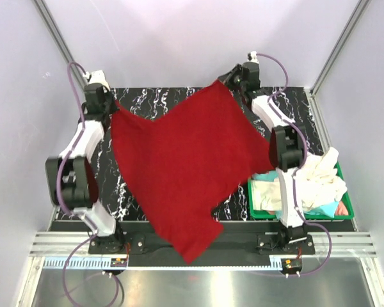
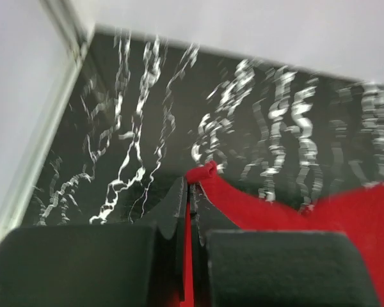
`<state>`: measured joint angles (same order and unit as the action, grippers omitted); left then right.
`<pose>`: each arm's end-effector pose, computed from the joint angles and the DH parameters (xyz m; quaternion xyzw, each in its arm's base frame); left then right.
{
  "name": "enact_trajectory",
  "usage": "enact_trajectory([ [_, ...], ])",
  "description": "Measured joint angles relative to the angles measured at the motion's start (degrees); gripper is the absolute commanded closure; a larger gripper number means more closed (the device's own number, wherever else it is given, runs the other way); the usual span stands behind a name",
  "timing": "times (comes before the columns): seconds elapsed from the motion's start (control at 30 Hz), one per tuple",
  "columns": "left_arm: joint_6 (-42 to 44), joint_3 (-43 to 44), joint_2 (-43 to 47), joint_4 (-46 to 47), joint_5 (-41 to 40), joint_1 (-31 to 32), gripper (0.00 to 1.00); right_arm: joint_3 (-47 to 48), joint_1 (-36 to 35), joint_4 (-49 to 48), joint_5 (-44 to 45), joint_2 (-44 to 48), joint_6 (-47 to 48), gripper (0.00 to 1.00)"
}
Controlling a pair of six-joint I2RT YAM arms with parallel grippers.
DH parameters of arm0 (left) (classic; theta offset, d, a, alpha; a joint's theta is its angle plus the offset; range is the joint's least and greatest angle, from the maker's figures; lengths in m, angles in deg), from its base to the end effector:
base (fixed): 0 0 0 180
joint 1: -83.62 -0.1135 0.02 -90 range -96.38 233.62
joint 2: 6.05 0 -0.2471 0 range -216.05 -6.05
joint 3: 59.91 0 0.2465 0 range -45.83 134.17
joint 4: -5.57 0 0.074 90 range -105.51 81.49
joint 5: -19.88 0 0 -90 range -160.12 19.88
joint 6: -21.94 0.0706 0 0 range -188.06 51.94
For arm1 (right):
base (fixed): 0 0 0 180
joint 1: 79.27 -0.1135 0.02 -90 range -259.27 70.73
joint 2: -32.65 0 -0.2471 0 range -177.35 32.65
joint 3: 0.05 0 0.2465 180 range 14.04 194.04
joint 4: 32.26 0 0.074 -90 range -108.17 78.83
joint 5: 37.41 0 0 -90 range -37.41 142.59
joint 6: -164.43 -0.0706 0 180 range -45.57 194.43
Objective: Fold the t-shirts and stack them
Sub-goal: Flatten the tshirt out
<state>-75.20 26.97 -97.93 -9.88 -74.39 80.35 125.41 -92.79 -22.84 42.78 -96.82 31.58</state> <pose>0.4080 0.0286 0.2885 -0.0956 0.8155 0.0113 0.5707 0.5442 0.1432 0.2537 0.1467 0.7700 0.3507 0.5124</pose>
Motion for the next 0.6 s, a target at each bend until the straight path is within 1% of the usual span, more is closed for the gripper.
enact_trajectory([
  [0.1,-1.68,3.65,-8.9,1.07,1.4,-2.08,1.0,15.78,0.26,2.29,0.24,-11.98,0.13,1.0],
  [0.2,-2.47,8.31,-15.69,1.51,2.38,-2.97,1.0,28.48,0.79,4.26,0.72,-20.7,-0.07,1.0],
  [0.27,-2.86,12.68,-19.89,1.36,3.1,-3.08,1.0,34.58,1.31,4.5,1.31,-25.07,-0.74,1.0],
  [0.33,-3.06,17.22,-23.74,1.46,3.98,-3.13,1.0,36.85,1.97,4.0,1.84,-27.36,-1.66,1.0],
  [0.43,-3.43,23.06,-28.3,1.36,5.16,-3.21,1.0,36.85,2.82,2.84,2.93,-29.16,-3.19,1.0],
  [0.53,-3.45,27.96,-31.95,0.85,5.49,-3.23,1.0,36.92,3.45,2.21,3.34,-31.06,-4.5,1.0],
  [0.6,-3.45,29.75,-33.22,0.57,5.35,-3.26,1.0,37.35,3.76,2.01,3.43,-32.44,-4.9,1.0],
])
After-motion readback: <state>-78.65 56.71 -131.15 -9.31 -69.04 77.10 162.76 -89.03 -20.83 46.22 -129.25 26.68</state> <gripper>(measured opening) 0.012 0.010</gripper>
